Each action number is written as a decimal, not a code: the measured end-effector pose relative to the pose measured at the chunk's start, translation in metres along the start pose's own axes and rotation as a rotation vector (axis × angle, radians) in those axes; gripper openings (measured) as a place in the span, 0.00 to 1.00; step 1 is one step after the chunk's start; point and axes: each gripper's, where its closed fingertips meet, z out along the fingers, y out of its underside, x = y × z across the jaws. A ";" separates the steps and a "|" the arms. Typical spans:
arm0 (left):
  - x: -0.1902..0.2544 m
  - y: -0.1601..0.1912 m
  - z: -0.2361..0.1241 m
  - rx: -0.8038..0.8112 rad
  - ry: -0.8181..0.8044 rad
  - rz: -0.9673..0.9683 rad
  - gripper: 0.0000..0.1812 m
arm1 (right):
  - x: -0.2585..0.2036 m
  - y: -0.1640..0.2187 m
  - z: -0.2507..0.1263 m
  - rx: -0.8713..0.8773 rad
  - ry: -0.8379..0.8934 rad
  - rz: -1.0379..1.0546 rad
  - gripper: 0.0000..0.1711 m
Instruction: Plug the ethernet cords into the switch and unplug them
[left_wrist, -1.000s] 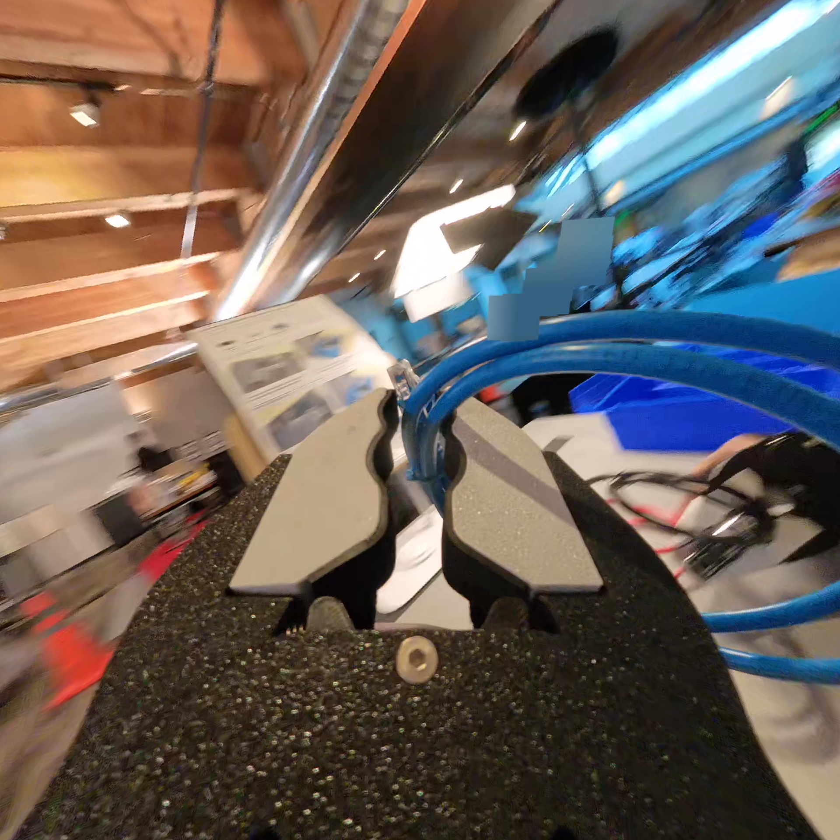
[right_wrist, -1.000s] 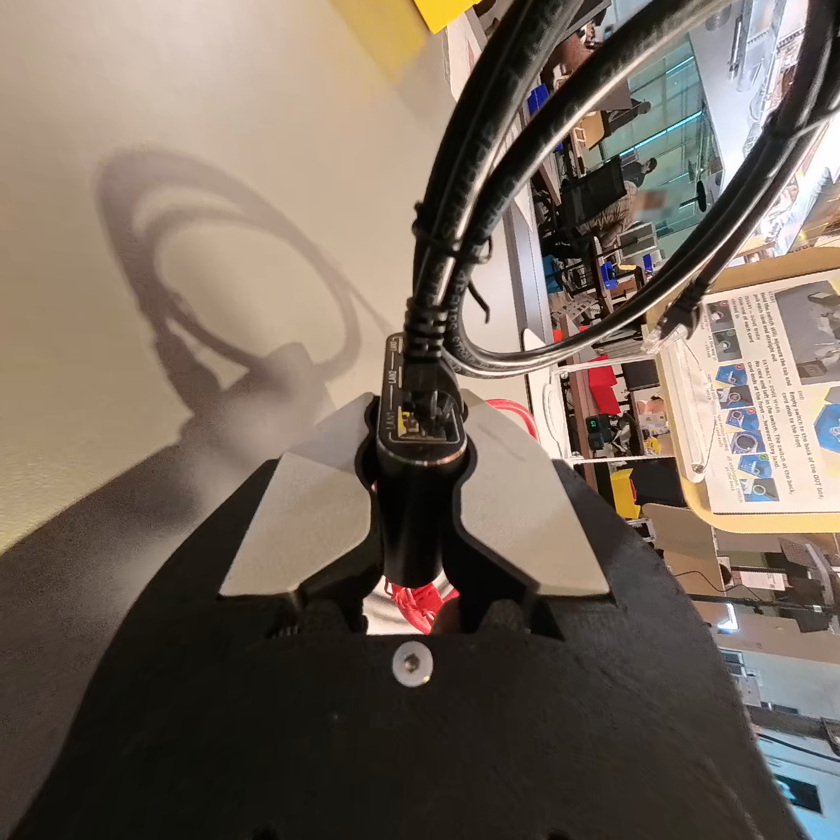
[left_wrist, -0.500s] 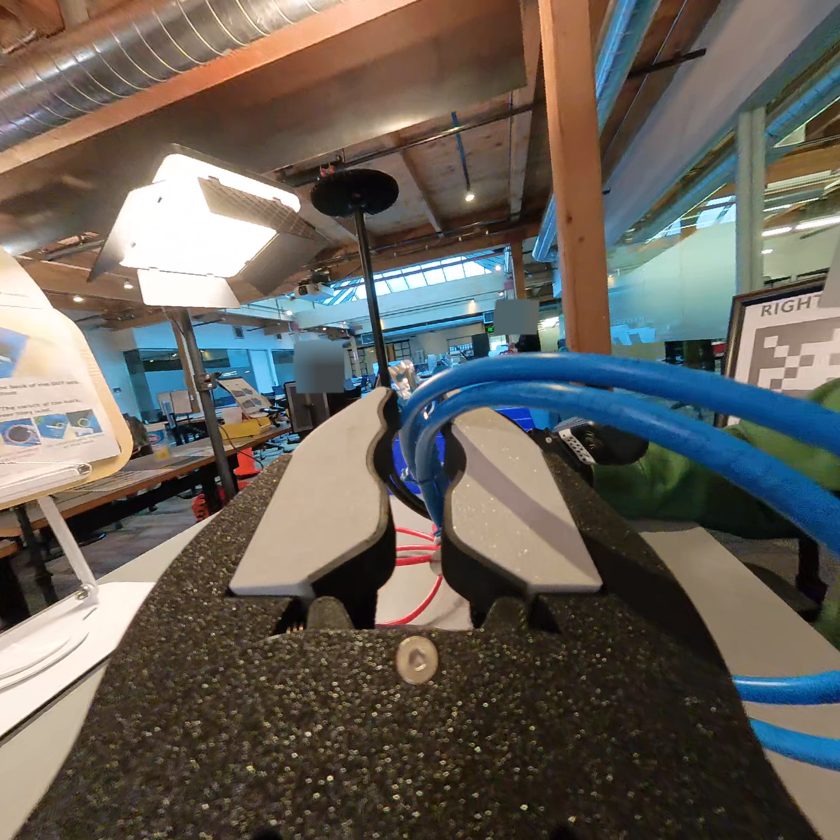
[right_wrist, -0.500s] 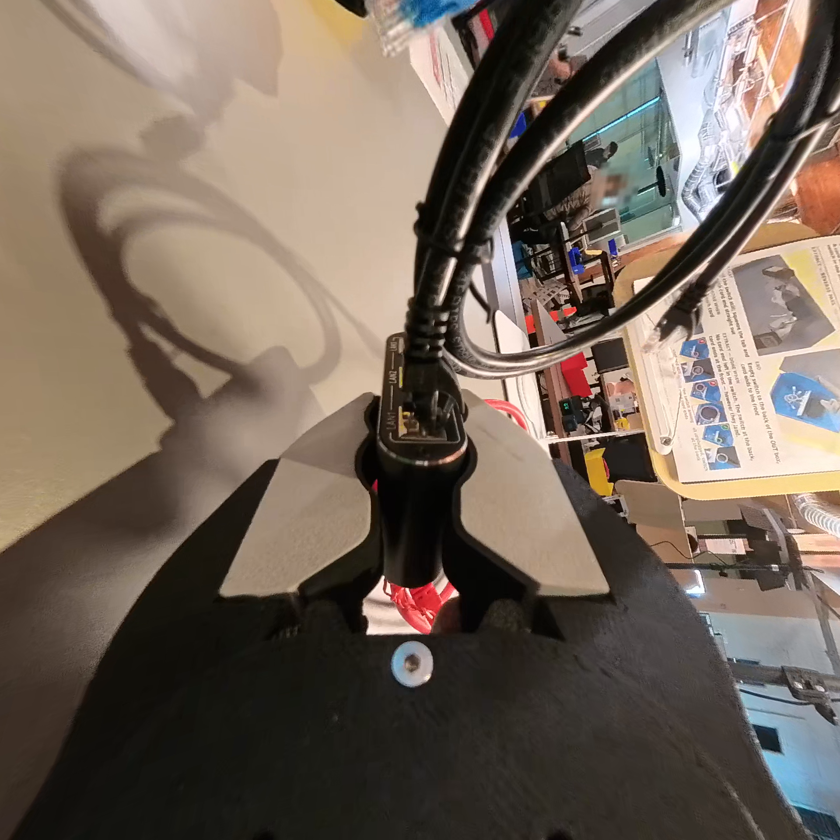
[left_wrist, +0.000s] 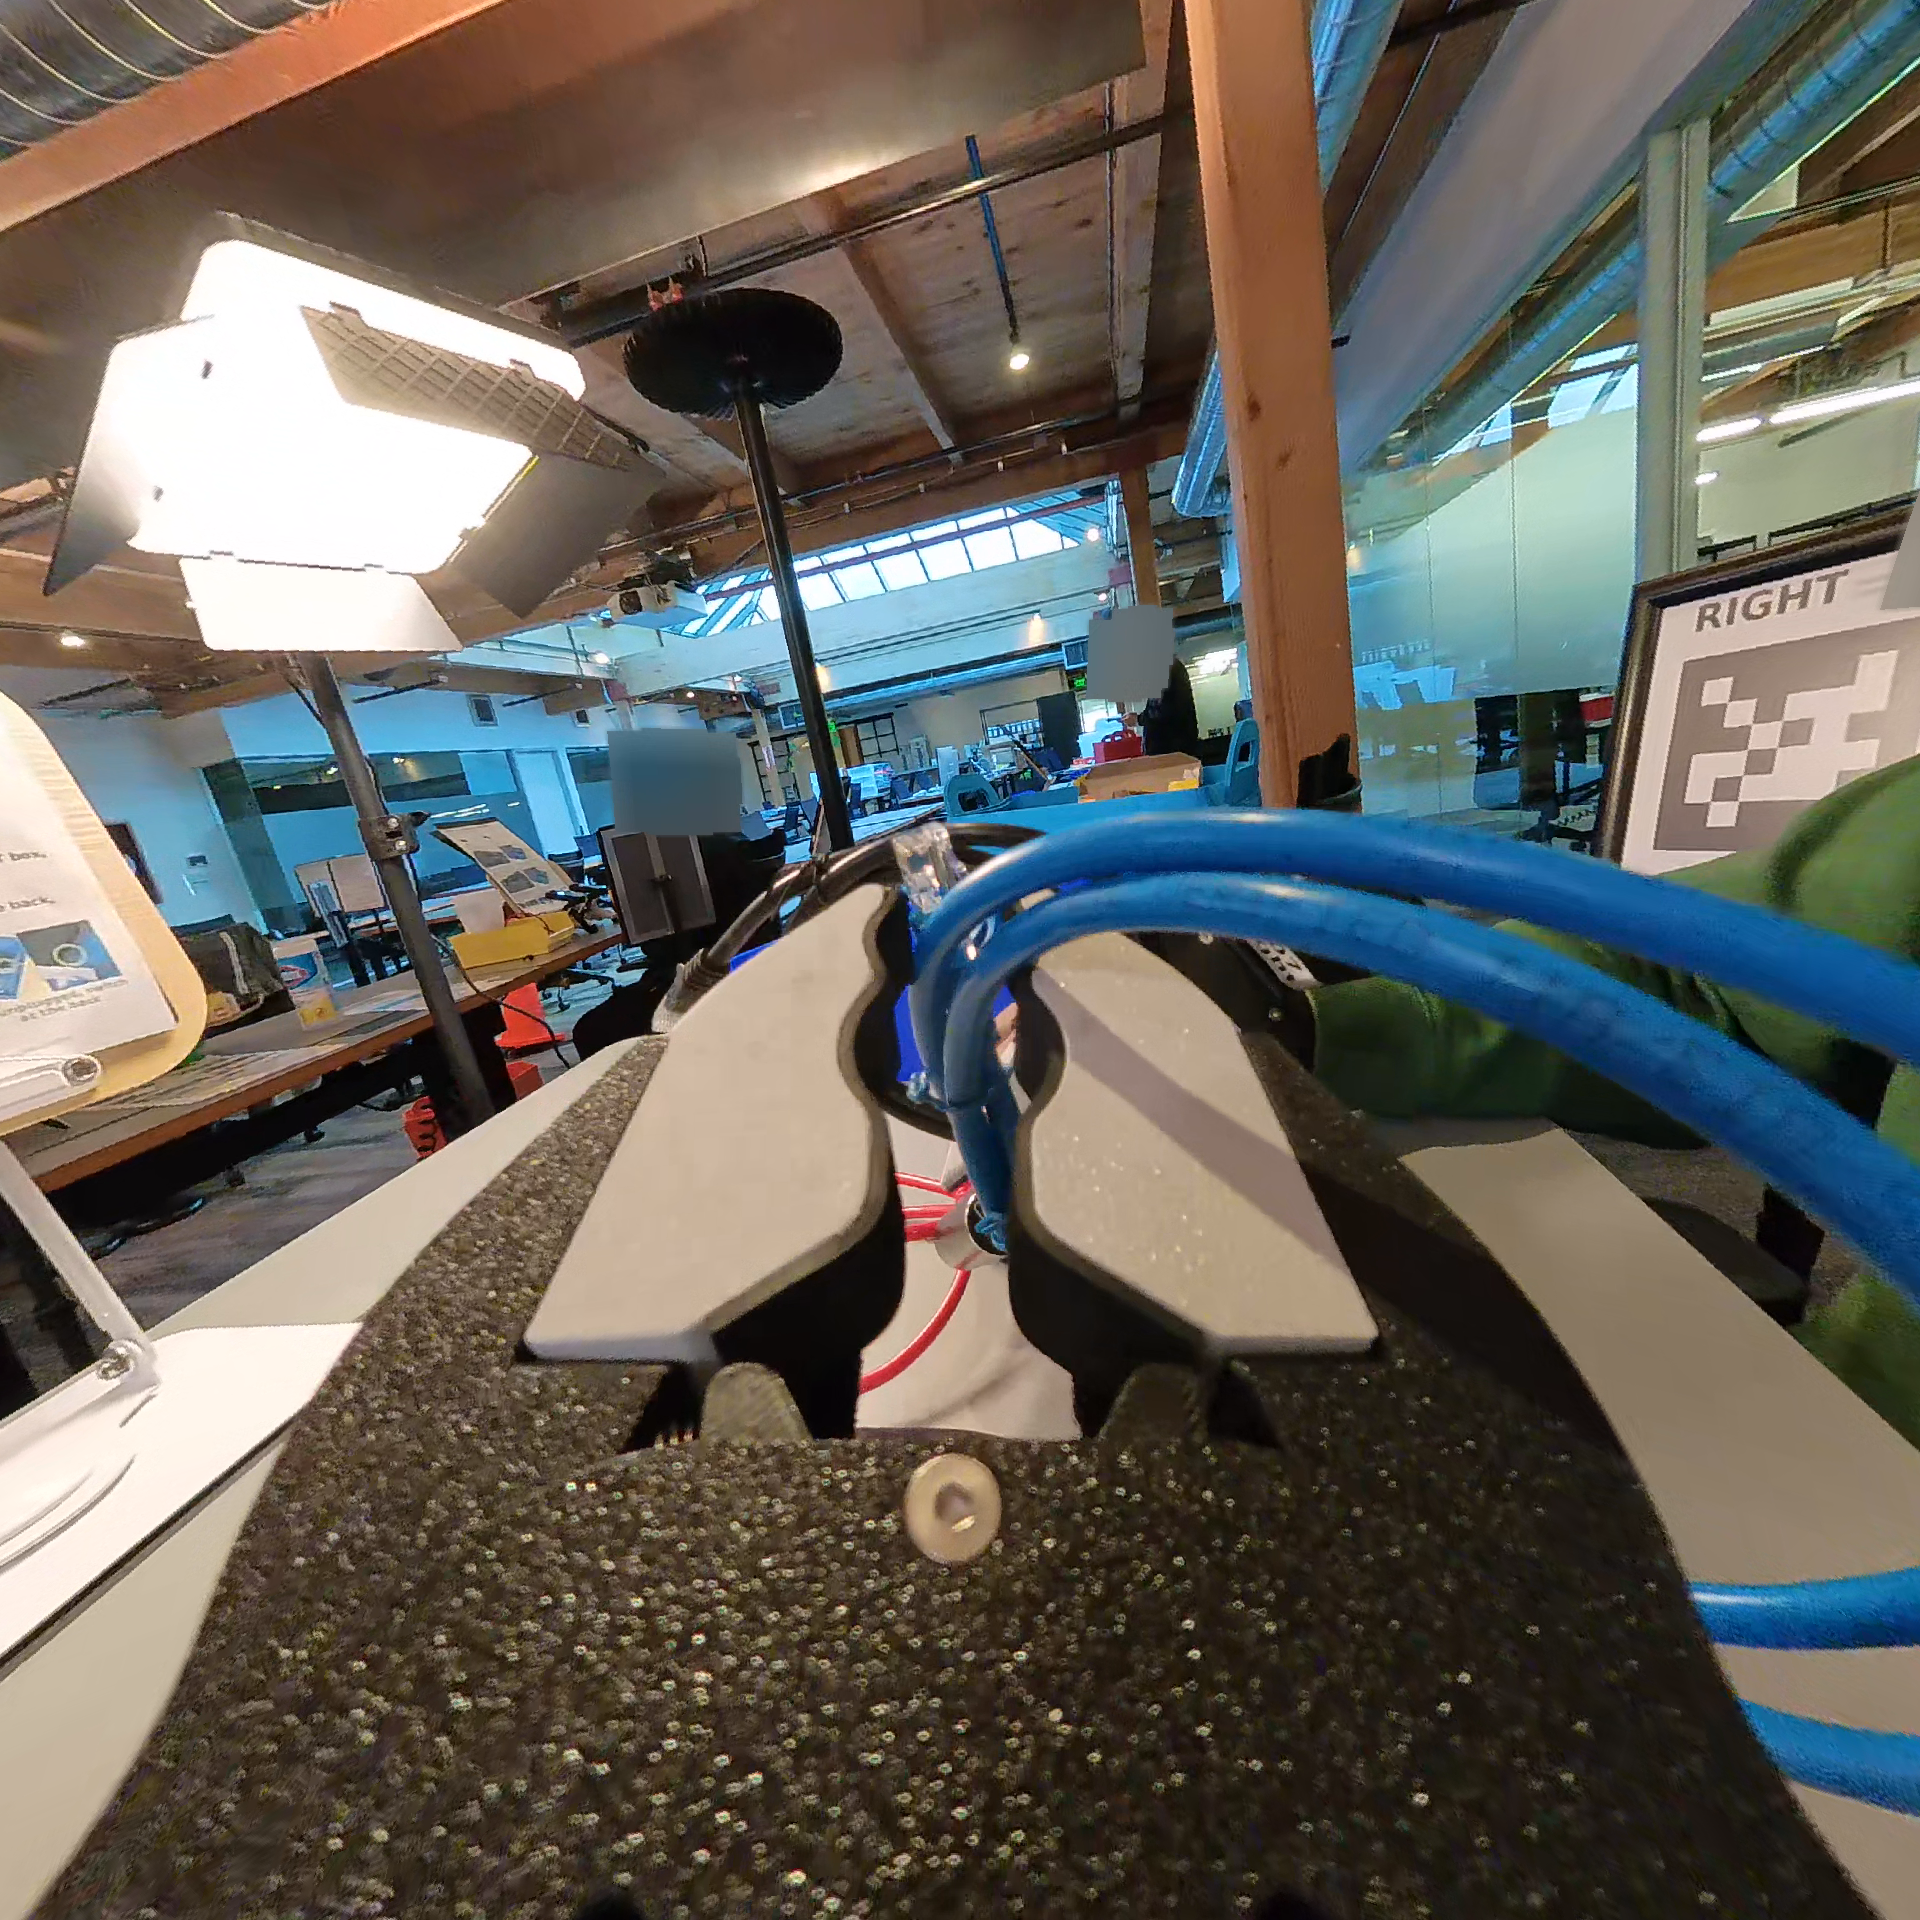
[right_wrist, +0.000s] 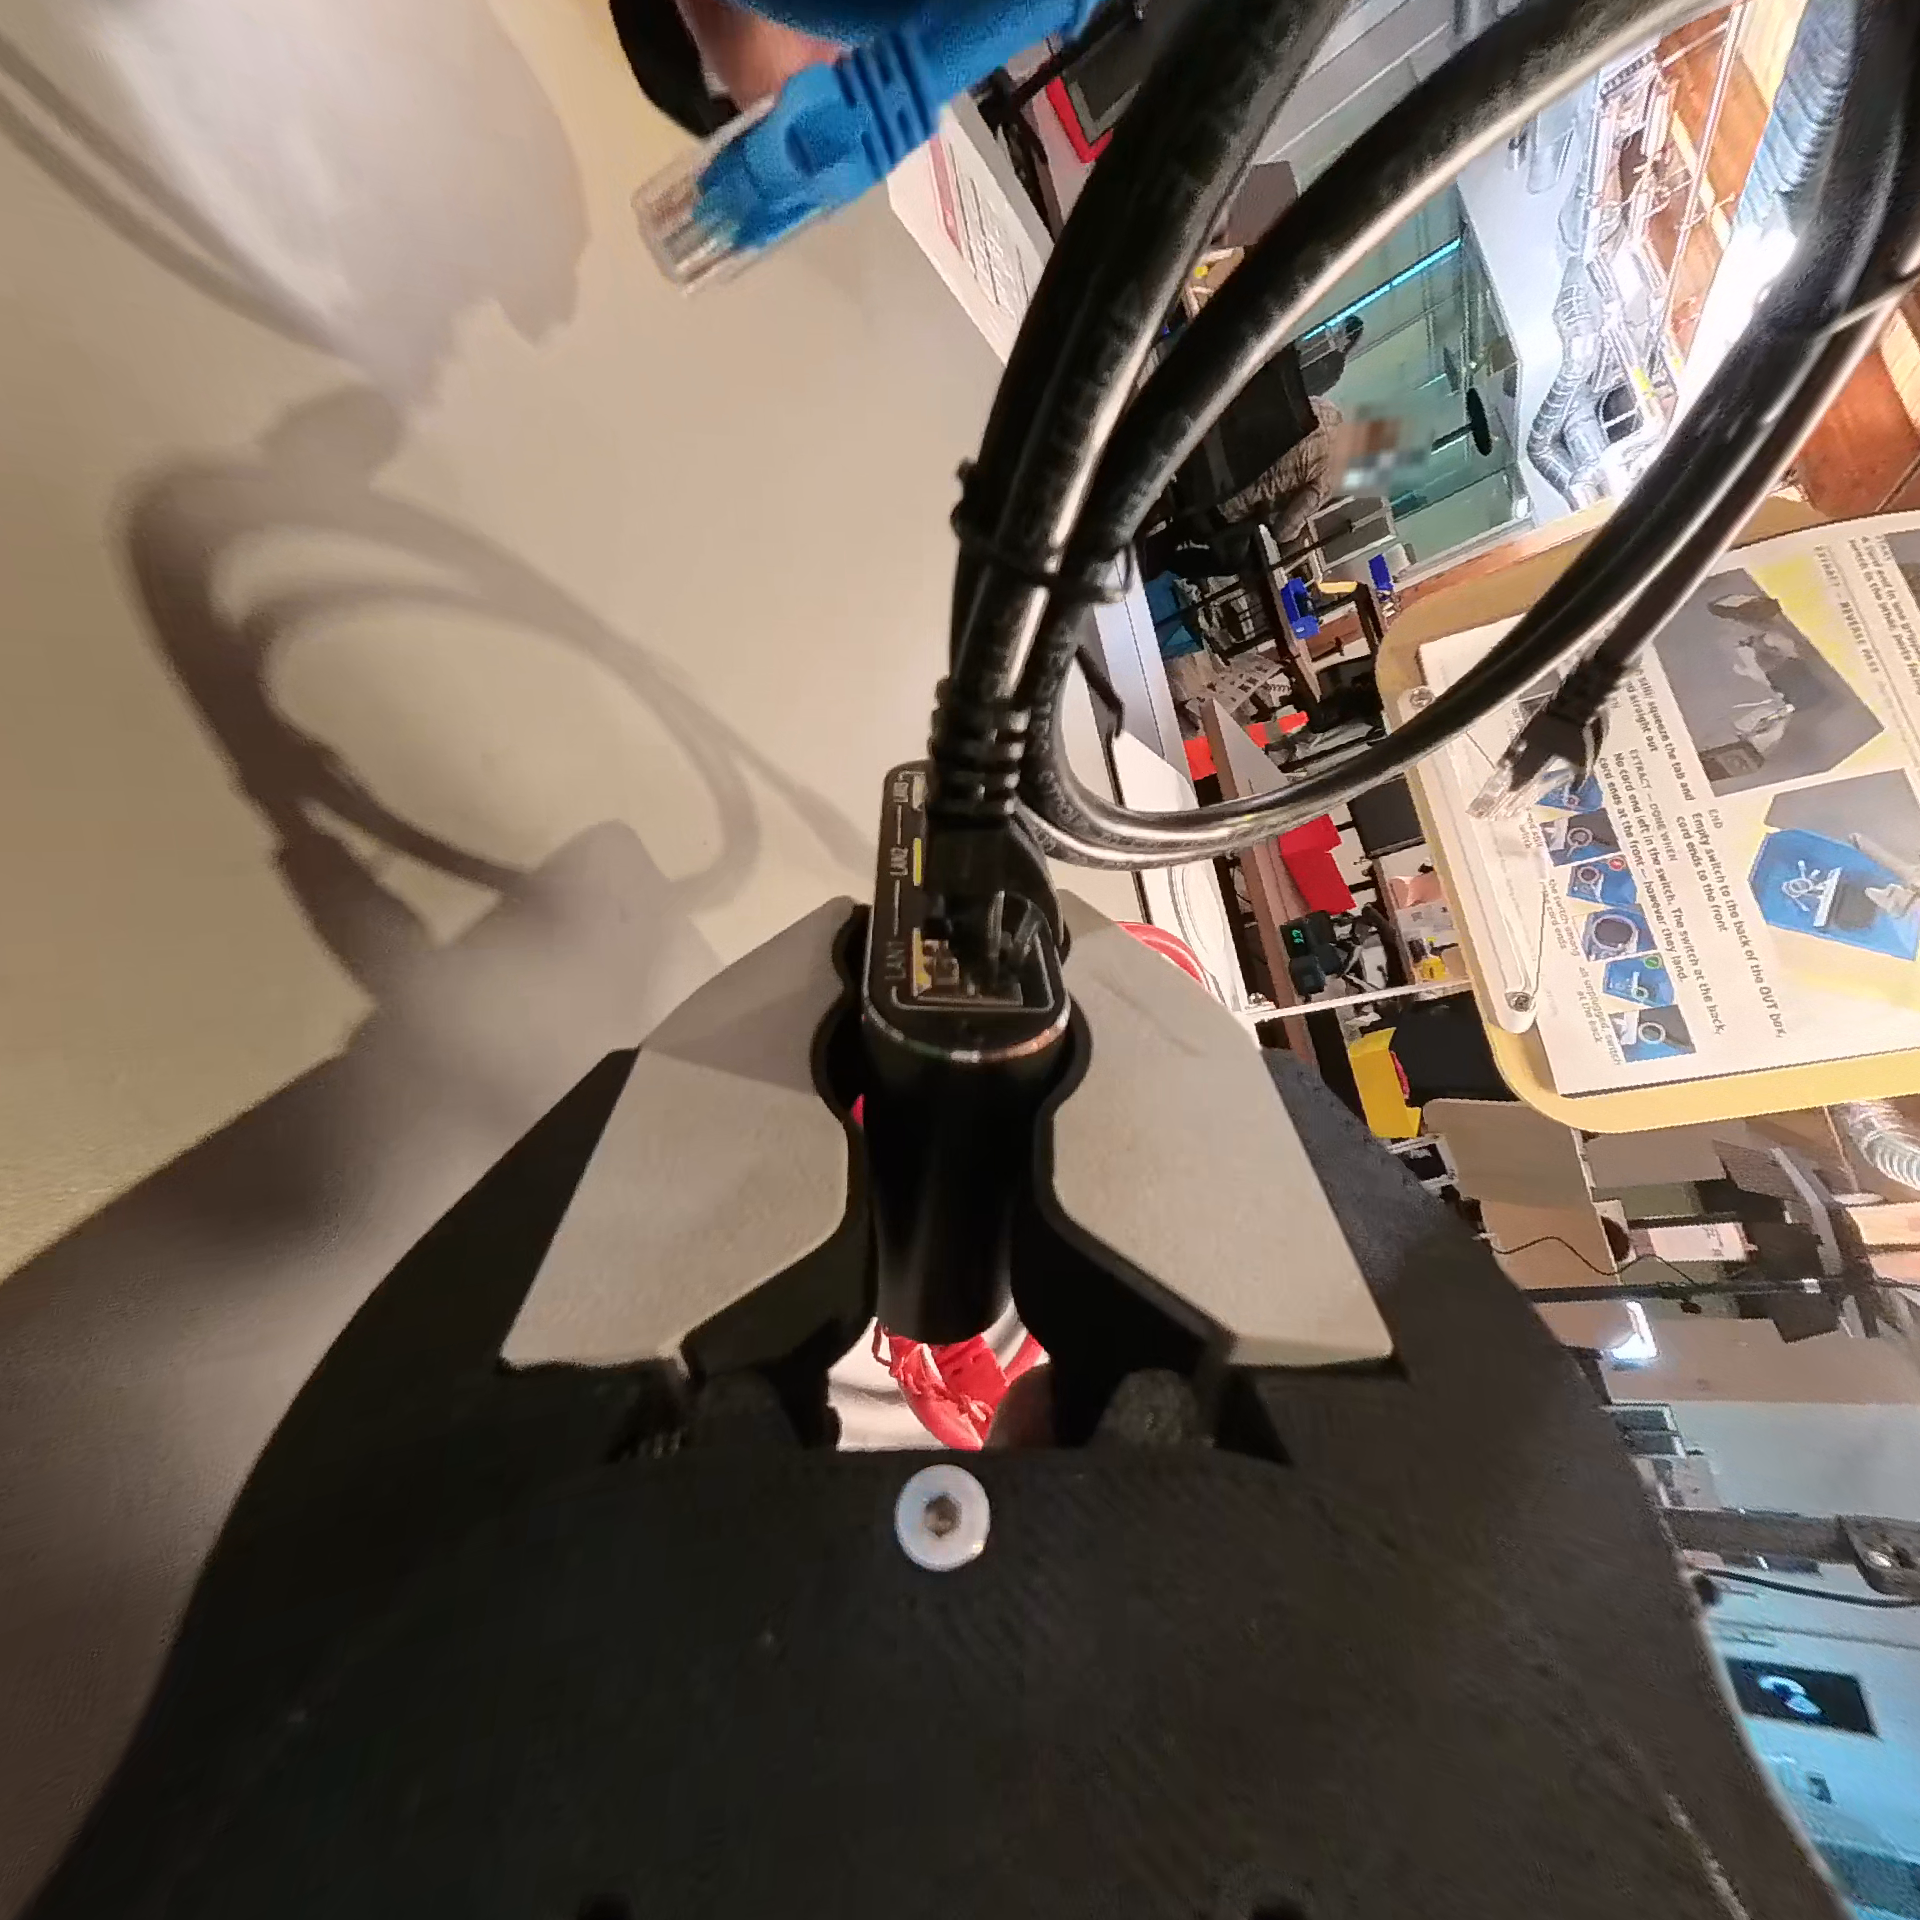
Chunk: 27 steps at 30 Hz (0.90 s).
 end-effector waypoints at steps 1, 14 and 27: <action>-0.001 0.001 0.001 -0.003 -0.006 -0.002 0.10 | 0.000 -0.001 0.000 0.004 0.000 0.005 0.17; -0.023 0.043 0.007 -0.183 -0.180 0.013 0.10 | -0.001 -0.003 0.001 0.007 -0.003 0.012 0.17; 0.000 0.093 0.019 -0.518 -0.106 0.351 0.10 | 0.004 -0.005 -0.002 0.021 0.017 0.032 0.17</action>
